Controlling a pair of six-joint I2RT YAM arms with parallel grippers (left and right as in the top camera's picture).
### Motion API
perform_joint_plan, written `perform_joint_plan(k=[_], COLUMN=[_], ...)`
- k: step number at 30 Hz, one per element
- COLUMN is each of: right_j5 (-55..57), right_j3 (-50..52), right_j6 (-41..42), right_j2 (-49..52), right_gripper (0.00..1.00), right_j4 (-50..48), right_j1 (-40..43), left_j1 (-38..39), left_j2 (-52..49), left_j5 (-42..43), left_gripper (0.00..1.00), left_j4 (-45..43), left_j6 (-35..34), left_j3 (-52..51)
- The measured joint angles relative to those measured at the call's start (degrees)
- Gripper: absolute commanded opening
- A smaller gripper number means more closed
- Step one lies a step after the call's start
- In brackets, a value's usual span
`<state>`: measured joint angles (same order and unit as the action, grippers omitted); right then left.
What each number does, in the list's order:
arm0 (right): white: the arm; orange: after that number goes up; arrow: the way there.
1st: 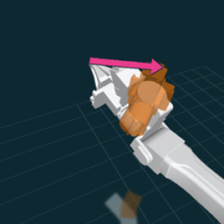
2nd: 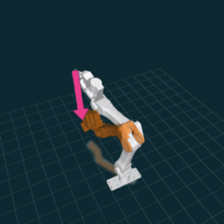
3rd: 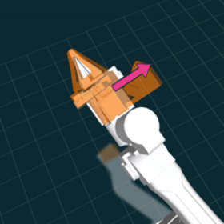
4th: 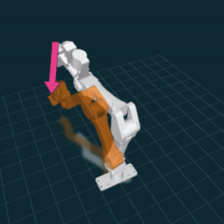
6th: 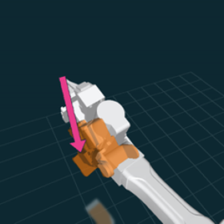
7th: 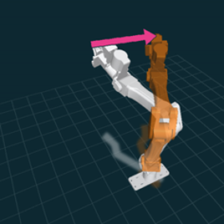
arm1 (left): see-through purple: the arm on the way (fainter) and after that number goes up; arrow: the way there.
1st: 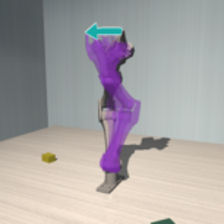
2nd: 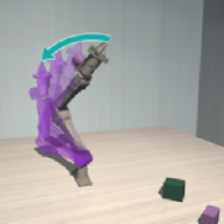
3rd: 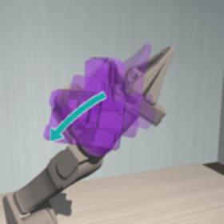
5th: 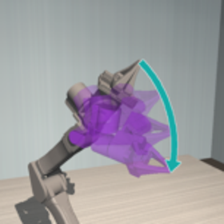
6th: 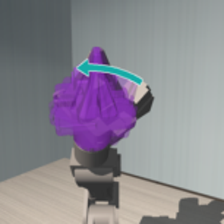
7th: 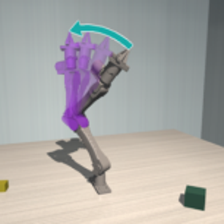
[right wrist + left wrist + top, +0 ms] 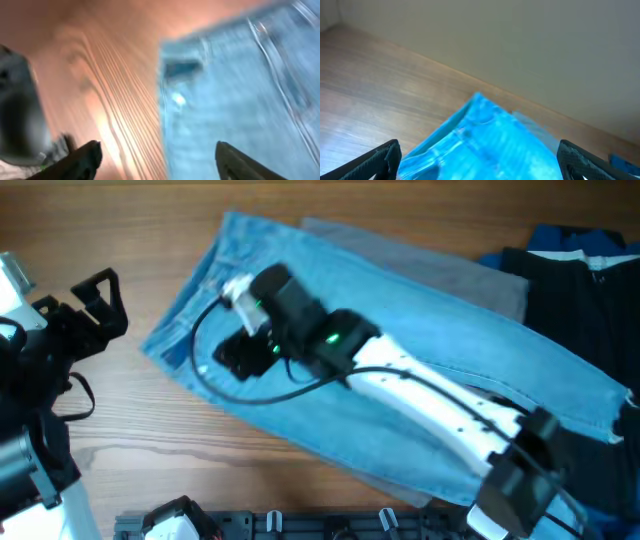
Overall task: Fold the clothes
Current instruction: 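Pull the light-blue jeans from the pile onto the table center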
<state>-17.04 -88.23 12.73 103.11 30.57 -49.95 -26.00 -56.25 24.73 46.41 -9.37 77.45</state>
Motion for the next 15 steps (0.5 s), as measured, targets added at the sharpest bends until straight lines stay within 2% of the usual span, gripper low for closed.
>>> perform_joint_plan(k=[2,4,6,7,8,9,10,11,13,14,15], right_j5=[3.32,5.53,6.25,6.82,7.45,7.67,7.67,7.72,7.41,6.73,6.34], right_j3=[0.00,0.00,0.00,0.00,-0.02,-0.09,-0.11,-0.11,-0.11,-0.11,-0.11], right_j6=[-0.24,0.17,1.38,2.51,2.91,3.10,3.34,3.63,4.37,4.61,5.01], right_j2=[0.70,-0.31,-2.97,-5.11,-5.64,-5.70,-5.68,-5.51,-5.22,-5.07,-5.05], right_gripper=[0.86,0.87,0.87,0.85,0.85,0.86,0.85,0.85,0.86,0.86,0.86], right_j4=[0.72,0.76,1.44,1.64,1.66,2.47,3.63,5.16,7.45,8.20,8.72], right_j1=[0.83,6.01,14.73,24.00,27.98,30.93,33.42,36.48,42.38,44.65,45.48], left_j1=[0.00,0.00,0.00,0.46,1.66,2.93,4.81,7.63,11.65,13.66,15.32], left_j2=[0.24,-0.22,-0.79,-1.44,-2.95,-4.35,-5.86,-8.79,-16.39,-21.31,-25.22], left_j5=[0.02,0.00,0.02,0.00,0.09,-0.11,-0.02,0.20,0.42,0.39,0.48], left_gripper=[1.00,1.00,1.00,0.99,0.98,0.94,0.80,0.72,0.37,0.31,0.45], left_j4=[0.04,0.17,1.70,3.41,5.35,7.58,9.64,11.63,11.98,11.21,9.60], left_j6=[0.00,0.00,0.00,0.02,0.26,1.36,2.51,4.33,6.69,7.91,8.26], left_j3=[0.04,0.02,0.07,0.17,0.37,0.59,0.63,0.70,0.72,0.72,0.72])
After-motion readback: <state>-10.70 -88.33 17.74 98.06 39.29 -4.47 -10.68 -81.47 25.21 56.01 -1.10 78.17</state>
